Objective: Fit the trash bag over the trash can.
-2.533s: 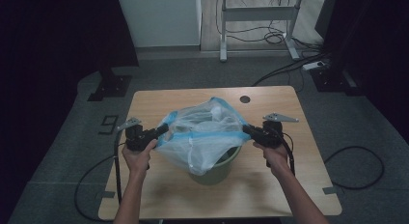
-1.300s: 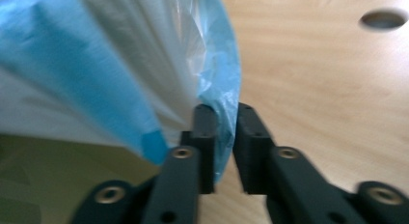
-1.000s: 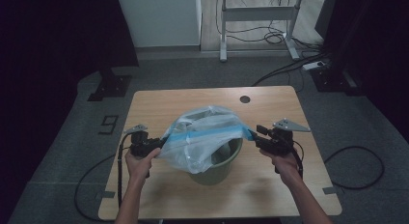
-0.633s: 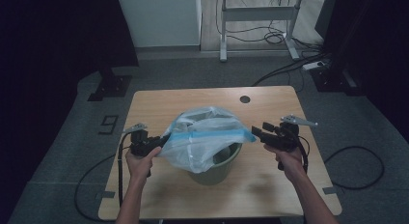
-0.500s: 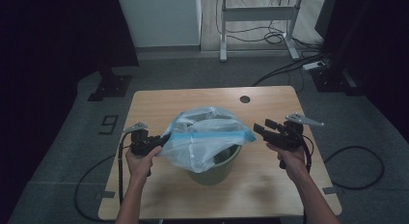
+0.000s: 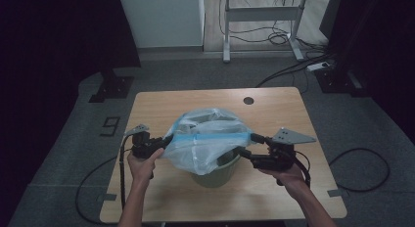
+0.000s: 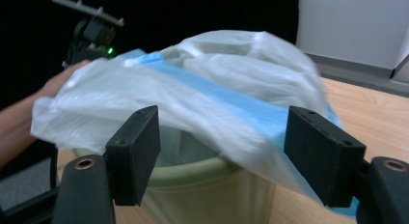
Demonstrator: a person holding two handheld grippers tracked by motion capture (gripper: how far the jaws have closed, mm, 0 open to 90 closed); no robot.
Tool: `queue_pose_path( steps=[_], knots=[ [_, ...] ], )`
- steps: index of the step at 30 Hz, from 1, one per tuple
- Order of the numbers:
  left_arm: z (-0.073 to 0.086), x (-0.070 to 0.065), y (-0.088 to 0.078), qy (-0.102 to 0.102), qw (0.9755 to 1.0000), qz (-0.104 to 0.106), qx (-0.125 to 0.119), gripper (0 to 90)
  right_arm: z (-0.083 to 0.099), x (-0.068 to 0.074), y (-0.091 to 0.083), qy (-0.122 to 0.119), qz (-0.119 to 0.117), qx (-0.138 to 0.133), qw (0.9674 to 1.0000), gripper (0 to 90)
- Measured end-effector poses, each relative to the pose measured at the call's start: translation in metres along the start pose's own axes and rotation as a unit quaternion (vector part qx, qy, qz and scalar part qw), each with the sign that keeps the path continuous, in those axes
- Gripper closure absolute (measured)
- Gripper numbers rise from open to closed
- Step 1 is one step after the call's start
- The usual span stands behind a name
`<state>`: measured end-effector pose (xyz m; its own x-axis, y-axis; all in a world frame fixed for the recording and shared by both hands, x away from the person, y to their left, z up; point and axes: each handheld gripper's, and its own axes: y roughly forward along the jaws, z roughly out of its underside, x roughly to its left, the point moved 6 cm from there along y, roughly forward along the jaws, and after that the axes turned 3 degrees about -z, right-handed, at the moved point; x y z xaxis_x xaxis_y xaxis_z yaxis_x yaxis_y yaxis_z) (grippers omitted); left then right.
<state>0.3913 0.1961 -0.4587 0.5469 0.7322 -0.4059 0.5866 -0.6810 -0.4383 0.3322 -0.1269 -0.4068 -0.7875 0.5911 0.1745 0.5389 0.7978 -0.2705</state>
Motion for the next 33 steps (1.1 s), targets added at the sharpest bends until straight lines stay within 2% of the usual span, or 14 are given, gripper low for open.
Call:
queue_pose_path(
  steps=[6, 8, 11, 13, 16, 18, 19, 21, 22, 26, 29, 33],
  knots=[
    [0.000, 0.001, 0.000, -0.002, 1.0000, 0.001, -0.001, 81.5, 0.001, 0.013, 0.019, -0.042, 0.005, 0.021, 0.9989, 32.5],
    [0.000, 0.001, -0.001, -0.001, 1.0000, 0.001, -0.001, 81.5, 0.000, 0.018, 0.024, -0.064, 0.006, 0.019, 0.9978, 42.0],
    [0.000, 0.000, -0.002, 0.000, 1.0000, 0.001, -0.003, 81.5, 0.001, 0.023, 0.029, -0.081, -0.003, 0.024, 0.9964, 58.5],
    [-0.001, 0.000, -0.004, 0.000, 1.0000, 0.002, -0.005, 81.5, 0.002, 0.024, 0.030, -0.083, -0.001, 0.022, 0.9963, 70.8],
    [-0.001, 0.000, -0.007, 0.000, 1.0000, 0.003, -0.009, 81.5, 0.003, 0.022, 0.027, -0.080, -0.002, 0.016, 0.9967, 82.7],
    [-0.002, 0.000, -0.008, -0.001, 0.9999, 0.003, -0.010, 81.5, 0.003, 0.022, 0.025, -0.076, -0.005, 0.011, 0.9970, 84.9],
    [-0.002, 0.000, -0.009, -0.001, 0.9999, 0.004, -0.010, 81.5, 0.003, 0.022, 0.023, -0.076, -0.007, 0.008, 0.9971, 83.8],
    [-0.002, 0.000, -0.009, -0.001, 0.9999, 0.003, -0.011, 81.5, 0.002, 0.023, 0.022, -0.075, -0.009, 0.003, 0.9972, 72.2],
    [-0.002, 0.000, -0.009, -0.001, 0.9999, 0.003, -0.011, 81.5, 0.001, 0.026, 0.021, -0.076, -0.010, 0.000, 0.9970, 63.5],
    [-0.002, 0.000, -0.009, -0.002, 0.9999, 0.005, -0.011, 81.6, -0.003, 0.036, 0.023, -0.082, -0.026, -0.003, 0.9963, 47.4],
    [-0.001, -0.001, -0.008, -0.001, 0.9999, 0.005, -0.010, 81.6, -0.004, 0.042, 0.025, -0.089, -0.036, 0.001, 0.9954, 41.2],
    [-0.001, -0.001, -0.009, -0.001, 0.9999, 0.006, -0.010, 81.6, 0.000, 0.046, 0.032, -0.104, -0.031, 0.015, 0.9939, 36.9]
  ],
)
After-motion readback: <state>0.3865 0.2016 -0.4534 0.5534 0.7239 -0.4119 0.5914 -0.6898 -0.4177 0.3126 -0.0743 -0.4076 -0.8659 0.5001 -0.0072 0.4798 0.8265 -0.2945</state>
